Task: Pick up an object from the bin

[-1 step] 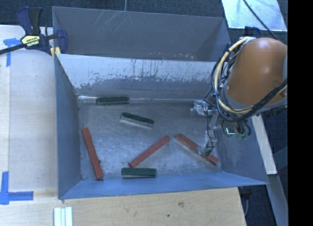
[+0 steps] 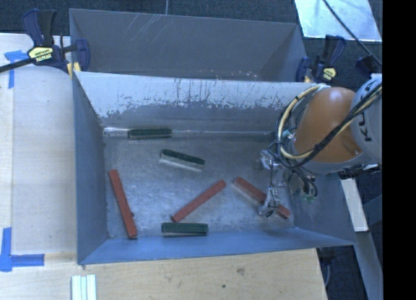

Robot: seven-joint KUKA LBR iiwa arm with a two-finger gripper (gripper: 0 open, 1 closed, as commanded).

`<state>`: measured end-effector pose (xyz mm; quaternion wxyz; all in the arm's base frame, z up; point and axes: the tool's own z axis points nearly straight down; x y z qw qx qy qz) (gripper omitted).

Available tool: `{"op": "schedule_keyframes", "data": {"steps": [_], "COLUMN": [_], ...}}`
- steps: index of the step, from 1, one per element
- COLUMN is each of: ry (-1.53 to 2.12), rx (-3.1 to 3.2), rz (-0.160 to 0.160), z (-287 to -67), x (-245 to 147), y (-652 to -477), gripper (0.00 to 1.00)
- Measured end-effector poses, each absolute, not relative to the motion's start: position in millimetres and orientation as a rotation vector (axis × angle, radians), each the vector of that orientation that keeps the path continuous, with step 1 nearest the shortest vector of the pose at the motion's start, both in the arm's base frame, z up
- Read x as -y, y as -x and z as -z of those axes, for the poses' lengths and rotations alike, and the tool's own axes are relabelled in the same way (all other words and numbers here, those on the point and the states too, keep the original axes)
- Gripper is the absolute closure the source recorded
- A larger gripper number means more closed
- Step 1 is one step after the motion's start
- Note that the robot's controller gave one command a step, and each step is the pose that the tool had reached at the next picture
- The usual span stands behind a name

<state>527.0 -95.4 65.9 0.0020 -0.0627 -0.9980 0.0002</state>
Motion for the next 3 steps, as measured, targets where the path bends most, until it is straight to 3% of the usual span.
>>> {"op": "schedule_keyframes", "data": {"steps": [3], "ry": [0.189], "rx": [3.139], "rz": [-0.001], "z": [-66.8], "x": [96.0], "y": [-529.1], "gripper": [0.00]}}
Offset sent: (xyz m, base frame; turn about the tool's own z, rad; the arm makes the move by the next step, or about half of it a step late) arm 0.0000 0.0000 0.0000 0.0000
